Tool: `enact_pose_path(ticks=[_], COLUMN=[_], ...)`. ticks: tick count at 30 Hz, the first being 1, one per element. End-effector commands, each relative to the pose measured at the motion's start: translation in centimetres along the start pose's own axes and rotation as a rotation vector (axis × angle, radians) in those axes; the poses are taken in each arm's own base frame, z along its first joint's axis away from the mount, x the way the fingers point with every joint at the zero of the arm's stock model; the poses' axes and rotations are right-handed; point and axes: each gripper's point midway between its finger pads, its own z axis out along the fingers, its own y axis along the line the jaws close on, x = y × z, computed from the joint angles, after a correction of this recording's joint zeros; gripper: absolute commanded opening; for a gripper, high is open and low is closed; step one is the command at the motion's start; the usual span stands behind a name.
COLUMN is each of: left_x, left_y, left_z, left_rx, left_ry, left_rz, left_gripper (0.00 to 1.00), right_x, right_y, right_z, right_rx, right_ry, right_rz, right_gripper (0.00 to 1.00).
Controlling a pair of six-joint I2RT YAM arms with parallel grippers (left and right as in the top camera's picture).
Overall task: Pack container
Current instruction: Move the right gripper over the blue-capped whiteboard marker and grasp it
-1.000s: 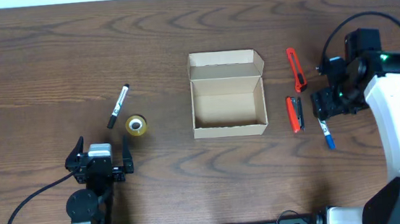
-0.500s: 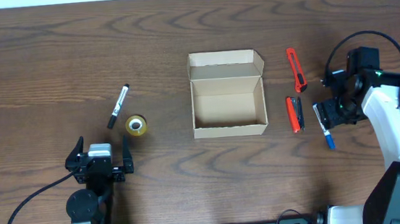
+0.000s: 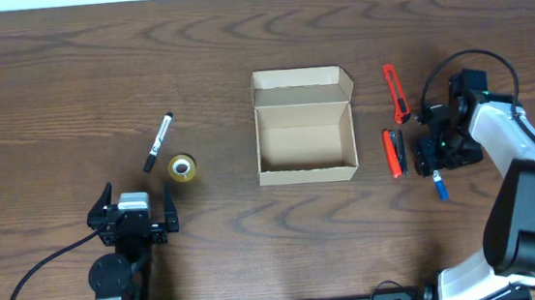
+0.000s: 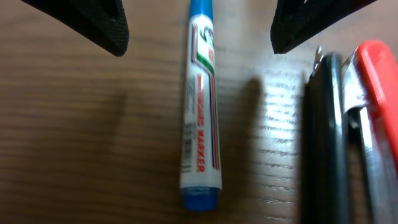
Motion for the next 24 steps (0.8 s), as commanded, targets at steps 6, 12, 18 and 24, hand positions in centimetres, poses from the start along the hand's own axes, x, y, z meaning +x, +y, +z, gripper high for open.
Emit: enact_pose_path(ticks=[6,12,18,24], left_x=[1.7,1.6,1.6,1.6], left_y=[-0.1,-0.1,-0.1,-0.1], left_z=[0.0,0.0,0.0,0.0], left_rx=[0.002,0.002,0.002,0.001], left_ry=[0.058,0.056,0.056,0.054], left_rz=[-0.007,-0.006,-0.006,-0.006], left_gripper=[0.95,0.95,0.95,0.95], right_x=[0.0,-0.1,-0.2,-0.3], right_y=[0.6,0.6,0.6,0.6], right_z=[2.3,2.4,2.4,2.4], right_rx=[-0.045,-0.046,-0.049,-0.049], right_ry=[0.034,0.032,0.030,0.026], right_rz=[0.021,0.021,0.022,0.022], right_gripper=[0.74,0.74,0.65,0.42])
